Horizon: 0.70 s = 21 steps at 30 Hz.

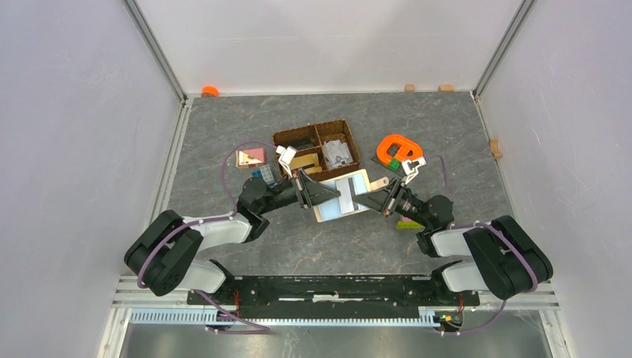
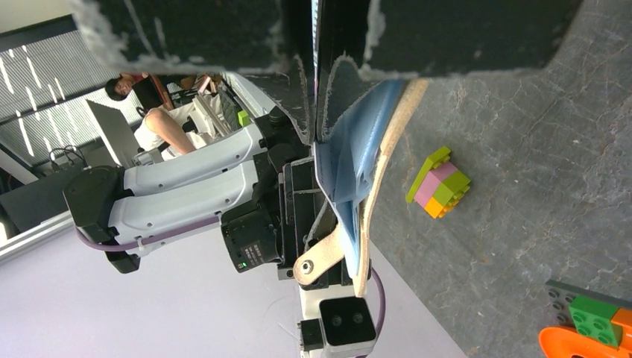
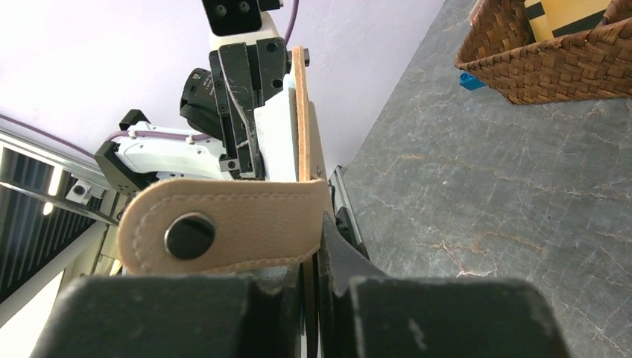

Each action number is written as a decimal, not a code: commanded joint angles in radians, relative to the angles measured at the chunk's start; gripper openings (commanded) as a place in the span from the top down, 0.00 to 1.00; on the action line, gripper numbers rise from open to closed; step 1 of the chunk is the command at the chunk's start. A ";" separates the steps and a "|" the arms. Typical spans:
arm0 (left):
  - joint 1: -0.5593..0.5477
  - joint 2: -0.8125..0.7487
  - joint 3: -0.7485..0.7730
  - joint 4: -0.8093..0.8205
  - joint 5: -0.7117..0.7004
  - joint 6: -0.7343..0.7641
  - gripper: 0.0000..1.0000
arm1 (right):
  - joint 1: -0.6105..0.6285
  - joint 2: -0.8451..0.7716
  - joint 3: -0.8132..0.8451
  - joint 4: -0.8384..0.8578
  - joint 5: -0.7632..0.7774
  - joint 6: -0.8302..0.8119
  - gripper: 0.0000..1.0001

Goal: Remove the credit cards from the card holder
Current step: Remove the credit card from the card holder.

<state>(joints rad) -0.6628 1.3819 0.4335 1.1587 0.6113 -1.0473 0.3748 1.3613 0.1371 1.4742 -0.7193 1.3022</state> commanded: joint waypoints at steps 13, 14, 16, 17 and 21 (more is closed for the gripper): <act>-0.012 0.019 0.038 0.036 0.028 -0.005 0.68 | -0.007 0.022 -0.016 0.336 0.001 0.035 1.00; -0.015 0.023 0.041 0.029 0.028 -0.001 0.67 | -0.005 0.024 -0.015 0.336 0.001 0.034 1.00; -0.017 0.029 0.048 0.011 0.024 0.004 0.73 | 0.000 0.025 -0.013 0.338 0.000 0.035 1.00; -0.017 0.032 0.049 0.002 0.022 0.006 0.77 | 0.002 0.026 -0.013 0.338 0.001 0.035 1.00; -0.017 0.025 0.052 -0.051 0.005 0.025 0.98 | 0.002 0.021 -0.013 0.330 0.001 0.030 1.00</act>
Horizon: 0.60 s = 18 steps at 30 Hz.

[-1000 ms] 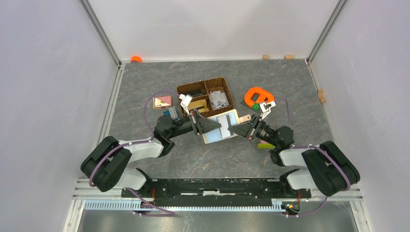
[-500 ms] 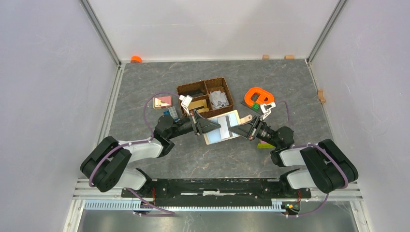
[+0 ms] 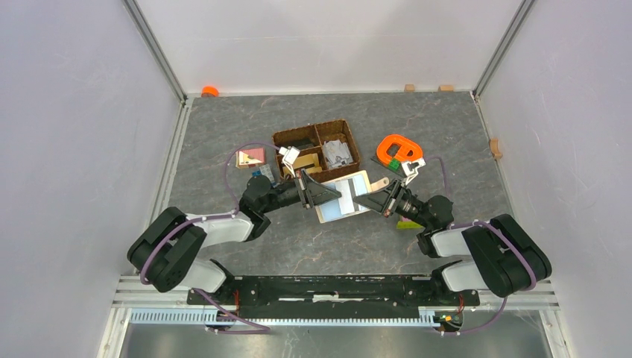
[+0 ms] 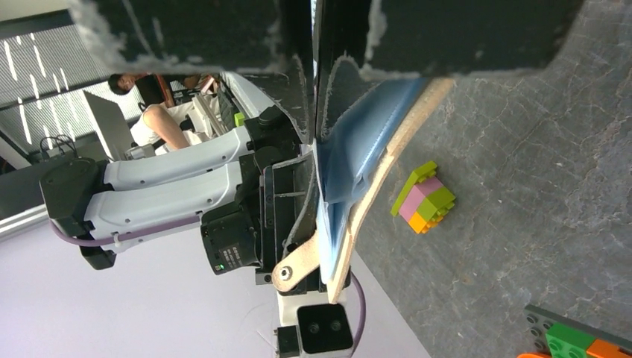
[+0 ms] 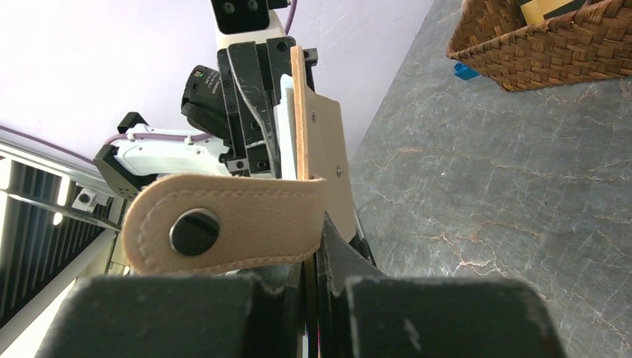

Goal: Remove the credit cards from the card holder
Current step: Remove the credit card from the card holder.

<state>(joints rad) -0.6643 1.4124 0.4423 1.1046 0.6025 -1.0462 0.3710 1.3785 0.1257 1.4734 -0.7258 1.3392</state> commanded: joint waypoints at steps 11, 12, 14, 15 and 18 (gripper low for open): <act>-0.004 -0.139 0.034 -0.267 -0.111 0.141 0.98 | -0.064 -0.046 -0.037 0.238 0.029 -0.069 1.00; -0.005 -0.146 0.033 -0.270 -0.113 0.144 0.98 | -0.076 -0.046 -0.044 0.232 0.033 -0.071 1.00; -0.004 -0.154 0.029 -0.273 -0.117 0.145 0.98 | -0.092 -0.045 -0.053 0.230 0.037 -0.070 1.00; -0.003 -0.156 0.029 -0.272 -0.118 0.144 0.98 | -0.098 -0.042 -0.056 0.234 0.037 -0.068 1.00; -0.001 -0.159 0.027 -0.273 -0.118 0.141 0.98 | -0.112 -0.039 -0.064 0.244 0.041 -0.062 1.00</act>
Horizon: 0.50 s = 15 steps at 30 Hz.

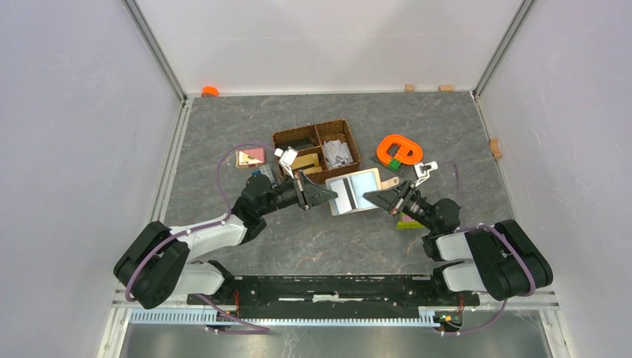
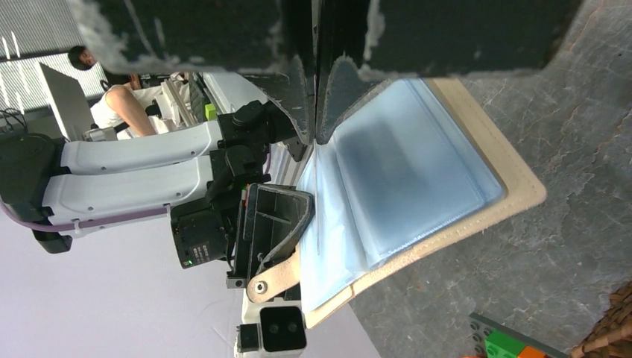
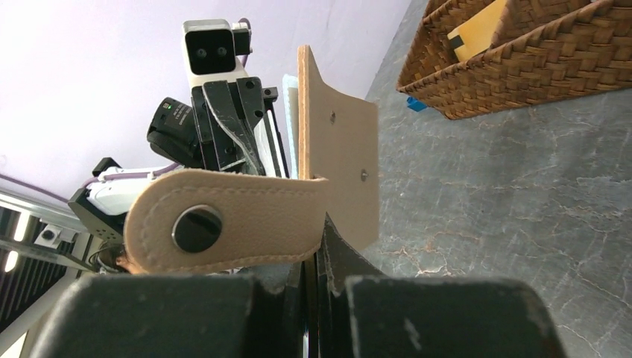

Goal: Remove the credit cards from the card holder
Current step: Remove the credit card from the card holder, then place the credit card in the storage box.

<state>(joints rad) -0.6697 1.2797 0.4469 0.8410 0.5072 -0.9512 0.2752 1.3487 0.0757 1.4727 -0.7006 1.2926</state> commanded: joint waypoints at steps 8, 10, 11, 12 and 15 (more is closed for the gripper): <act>0.013 -0.046 0.014 -0.023 -0.034 0.048 0.98 | -0.045 -0.016 -0.035 0.256 0.027 -0.011 1.00; 0.015 -0.049 0.013 -0.024 -0.037 0.049 0.98 | -0.050 -0.018 -0.037 0.257 0.028 -0.009 1.00; 0.017 -0.052 0.012 -0.026 -0.038 0.049 0.98 | -0.053 -0.019 -0.042 0.256 0.032 -0.010 1.00; 0.019 -0.053 0.012 -0.026 -0.039 0.049 0.98 | -0.059 -0.023 -0.047 0.251 0.034 -0.011 1.00; 0.028 -0.061 0.017 -0.058 -0.051 0.070 0.98 | -0.096 -0.049 -0.068 0.215 0.058 -0.030 1.00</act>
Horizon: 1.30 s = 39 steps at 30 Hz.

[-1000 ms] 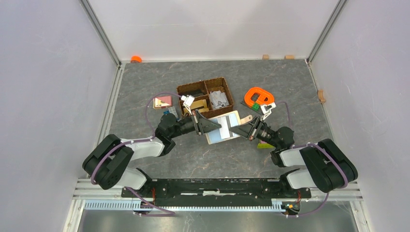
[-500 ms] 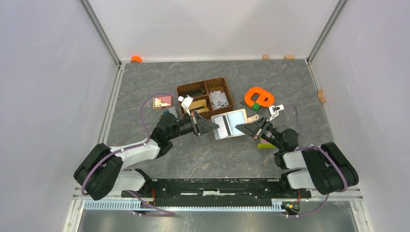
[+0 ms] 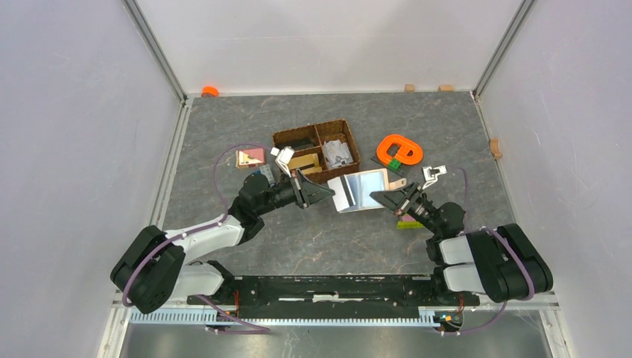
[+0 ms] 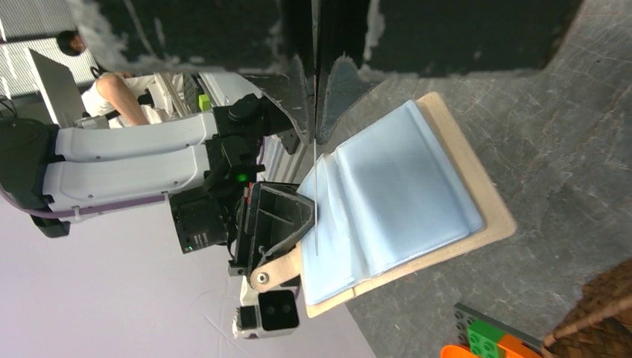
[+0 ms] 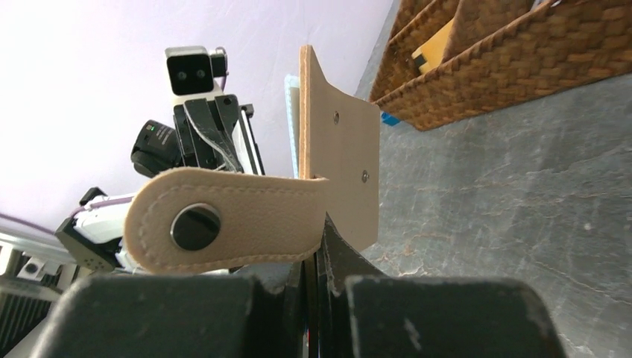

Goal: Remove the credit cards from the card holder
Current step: Place the credit card in the storage box.

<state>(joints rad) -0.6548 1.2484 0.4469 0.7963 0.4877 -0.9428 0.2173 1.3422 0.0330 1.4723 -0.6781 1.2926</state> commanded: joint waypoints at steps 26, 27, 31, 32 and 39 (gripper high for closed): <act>0.169 0.551 0.805 -0.717 -0.168 0.183 0.98 | -0.170 -0.615 -0.052 -0.591 0.289 -0.387 1.00; 0.174 0.576 0.829 -0.731 -0.168 0.184 0.98 | -0.171 -0.611 -0.054 -0.587 0.290 -0.386 1.00; 0.205 0.668 0.910 -0.788 -0.175 0.179 0.98 | -0.174 -0.594 -0.058 -0.576 0.284 -0.379 1.00; 0.214 0.683 0.926 -0.791 -0.173 0.180 0.98 | -0.173 -0.592 -0.058 -0.573 0.283 -0.377 1.00; 0.249 0.816 1.056 -0.902 -0.111 0.155 0.96 | -0.176 -0.585 -0.064 -0.565 0.284 -0.372 1.00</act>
<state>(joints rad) -0.4175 2.0148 1.3972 -0.0189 0.3466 -0.7982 0.0471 0.7559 0.0101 0.8585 -0.4053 0.9260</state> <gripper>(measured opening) 0.031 0.077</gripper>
